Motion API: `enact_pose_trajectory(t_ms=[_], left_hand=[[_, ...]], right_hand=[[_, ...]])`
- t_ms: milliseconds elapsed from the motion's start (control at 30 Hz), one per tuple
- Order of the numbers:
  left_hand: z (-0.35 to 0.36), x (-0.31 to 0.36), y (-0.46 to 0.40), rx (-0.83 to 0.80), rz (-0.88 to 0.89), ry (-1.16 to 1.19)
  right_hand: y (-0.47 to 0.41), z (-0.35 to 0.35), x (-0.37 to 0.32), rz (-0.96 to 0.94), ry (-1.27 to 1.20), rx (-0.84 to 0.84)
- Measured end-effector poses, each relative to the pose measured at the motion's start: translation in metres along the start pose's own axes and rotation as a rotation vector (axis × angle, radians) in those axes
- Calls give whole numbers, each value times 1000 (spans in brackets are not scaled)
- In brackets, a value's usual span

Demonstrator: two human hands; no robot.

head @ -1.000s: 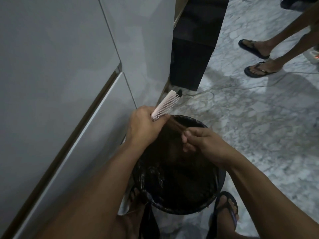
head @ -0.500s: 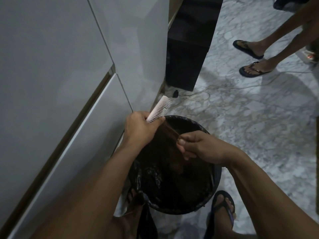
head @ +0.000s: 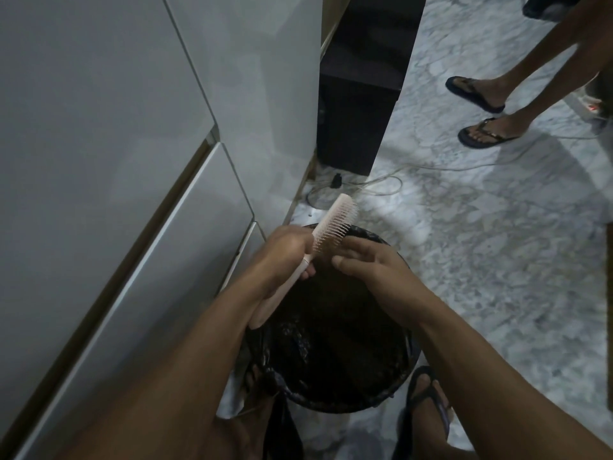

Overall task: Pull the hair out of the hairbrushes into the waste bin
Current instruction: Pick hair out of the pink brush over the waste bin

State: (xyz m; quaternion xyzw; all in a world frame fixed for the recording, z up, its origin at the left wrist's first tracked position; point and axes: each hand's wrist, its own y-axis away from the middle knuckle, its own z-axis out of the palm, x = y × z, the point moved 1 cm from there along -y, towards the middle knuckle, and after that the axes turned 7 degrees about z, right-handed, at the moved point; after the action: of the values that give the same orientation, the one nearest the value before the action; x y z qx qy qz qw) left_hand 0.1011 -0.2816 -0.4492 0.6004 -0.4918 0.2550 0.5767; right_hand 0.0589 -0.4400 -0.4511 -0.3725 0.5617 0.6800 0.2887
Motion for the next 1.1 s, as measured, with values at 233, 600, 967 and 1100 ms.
enact_pose_trajectory(t_ms=[233, 600, 967, 1100], left_hand=[[-1, -5, -4, 16, 100, -78], [-4, -4, -1, 11, 134, -41], [-5, -4, 1, -58, 110, -48], [-4, -7, 1, -64, 103, -20]], right_hand=[[-2, -6, 1, -52, 345, 145], [-4, -18, 1, 2, 617, 243], [-8, -19, 7, 5, 672, 143], [-10, -19, 3, 14, 558, 286]])
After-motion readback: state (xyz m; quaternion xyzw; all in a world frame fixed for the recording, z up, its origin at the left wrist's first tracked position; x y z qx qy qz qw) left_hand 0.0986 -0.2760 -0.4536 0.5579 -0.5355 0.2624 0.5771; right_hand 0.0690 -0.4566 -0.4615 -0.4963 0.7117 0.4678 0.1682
